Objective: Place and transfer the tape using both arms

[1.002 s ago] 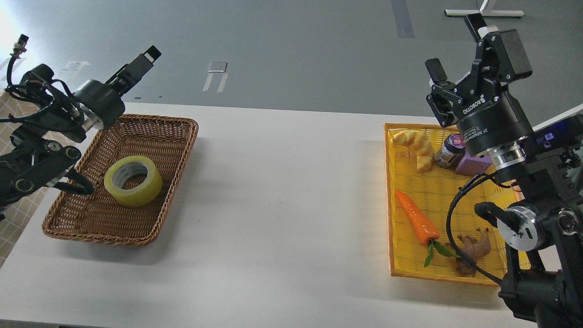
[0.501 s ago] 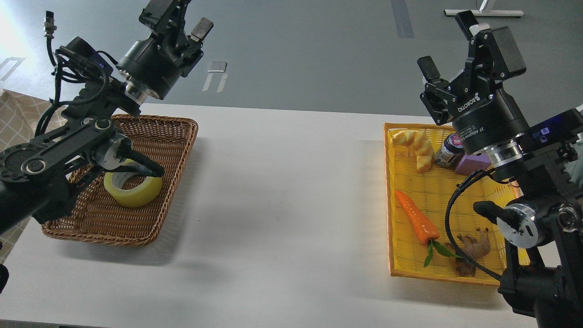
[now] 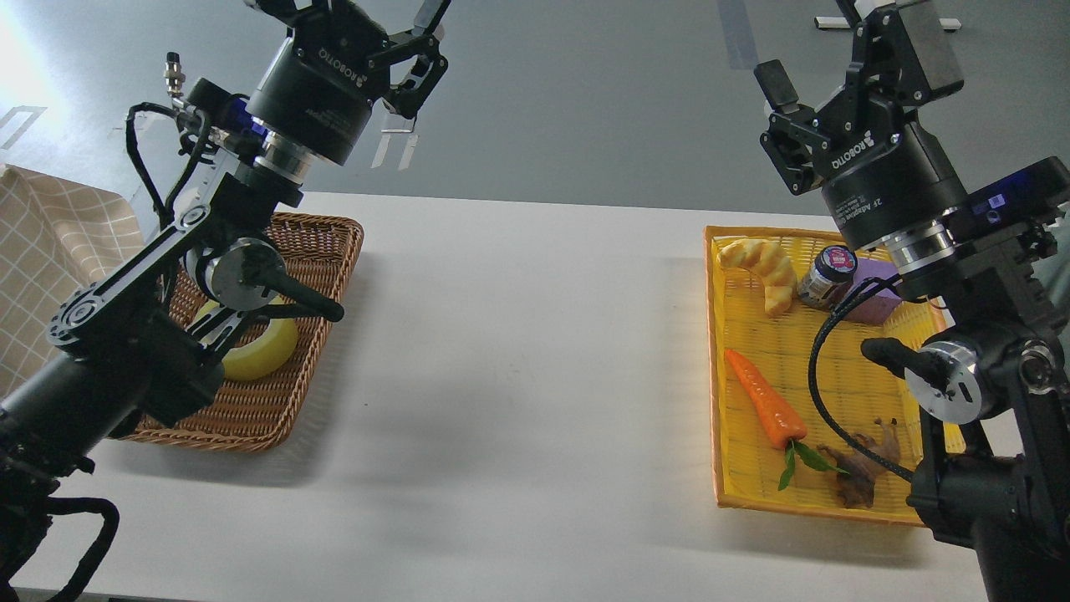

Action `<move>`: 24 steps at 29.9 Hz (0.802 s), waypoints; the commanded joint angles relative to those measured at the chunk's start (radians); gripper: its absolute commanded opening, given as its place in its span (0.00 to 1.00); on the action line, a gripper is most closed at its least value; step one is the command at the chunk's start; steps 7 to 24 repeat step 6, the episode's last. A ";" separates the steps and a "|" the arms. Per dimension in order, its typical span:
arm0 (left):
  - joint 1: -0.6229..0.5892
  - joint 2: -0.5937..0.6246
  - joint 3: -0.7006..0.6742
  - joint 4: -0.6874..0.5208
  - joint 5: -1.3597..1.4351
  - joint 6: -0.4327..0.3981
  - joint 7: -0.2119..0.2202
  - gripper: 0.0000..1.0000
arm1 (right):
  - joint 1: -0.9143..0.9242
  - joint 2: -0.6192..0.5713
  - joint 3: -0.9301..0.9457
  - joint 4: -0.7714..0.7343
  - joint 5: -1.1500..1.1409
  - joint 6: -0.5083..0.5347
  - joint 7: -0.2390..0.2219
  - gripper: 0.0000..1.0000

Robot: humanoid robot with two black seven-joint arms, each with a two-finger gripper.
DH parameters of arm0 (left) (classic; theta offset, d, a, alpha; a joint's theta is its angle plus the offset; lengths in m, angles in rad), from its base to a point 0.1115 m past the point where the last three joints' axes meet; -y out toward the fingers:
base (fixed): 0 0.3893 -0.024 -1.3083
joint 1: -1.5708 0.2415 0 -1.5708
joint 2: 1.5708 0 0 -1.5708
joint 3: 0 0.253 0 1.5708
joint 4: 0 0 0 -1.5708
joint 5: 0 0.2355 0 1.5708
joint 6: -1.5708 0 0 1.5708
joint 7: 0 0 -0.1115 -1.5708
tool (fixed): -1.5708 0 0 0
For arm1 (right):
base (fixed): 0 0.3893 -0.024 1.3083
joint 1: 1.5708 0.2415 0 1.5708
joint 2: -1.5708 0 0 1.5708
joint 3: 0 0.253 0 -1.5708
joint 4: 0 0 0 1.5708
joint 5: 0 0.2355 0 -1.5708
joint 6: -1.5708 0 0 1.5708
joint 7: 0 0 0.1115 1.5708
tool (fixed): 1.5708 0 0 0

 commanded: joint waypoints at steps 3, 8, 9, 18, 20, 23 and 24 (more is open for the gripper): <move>0.076 -0.041 -0.042 -0.003 0.069 -0.012 0.000 0.98 | 0.041 0.000 -0.032 -0.013 0.000 -0.001 0.000 1.00; 0.093 -0.043 -0.056 -0.007 0.077 -0.035 0.000 0.98 | 0.047 0.000 -0.038 -0.019 0.000 -0.005 0.000 1.00; 0.093 -0.043 -0.056 -0.007 0.077 -0.035 0.000 0.98 | 0.047 0.000 -0.038 -0.019 0.000 -0.005 0.000 1.00; 0.093 -0.043 -0.056 -0.007 0.077 -0.035 0.000 0.98 | 0.047 0.000 -0.038 -0.019 0.000 -0.005 0.000 1.00; 0.093 -0.043 -0.056 -0.007 0.077 -0.035 0.000 0.98 | 0.047 0.000 -0.038 -0.019 0.000 -0.005 0.000 1.00; 0.093 -0.043 -0.056 -0.007 0.077 -0.035 0.000 0.98 | 0.047 0.000 -0.038 -0.019 0.000 -0.005 0.000 1.00; 0.093 -0.043 -0.056 -0.007 0.077 -0.035 0.000 0.98 | 0.047 0.000 -0.038 -0.019 0.000 -0.005 0.000 1.00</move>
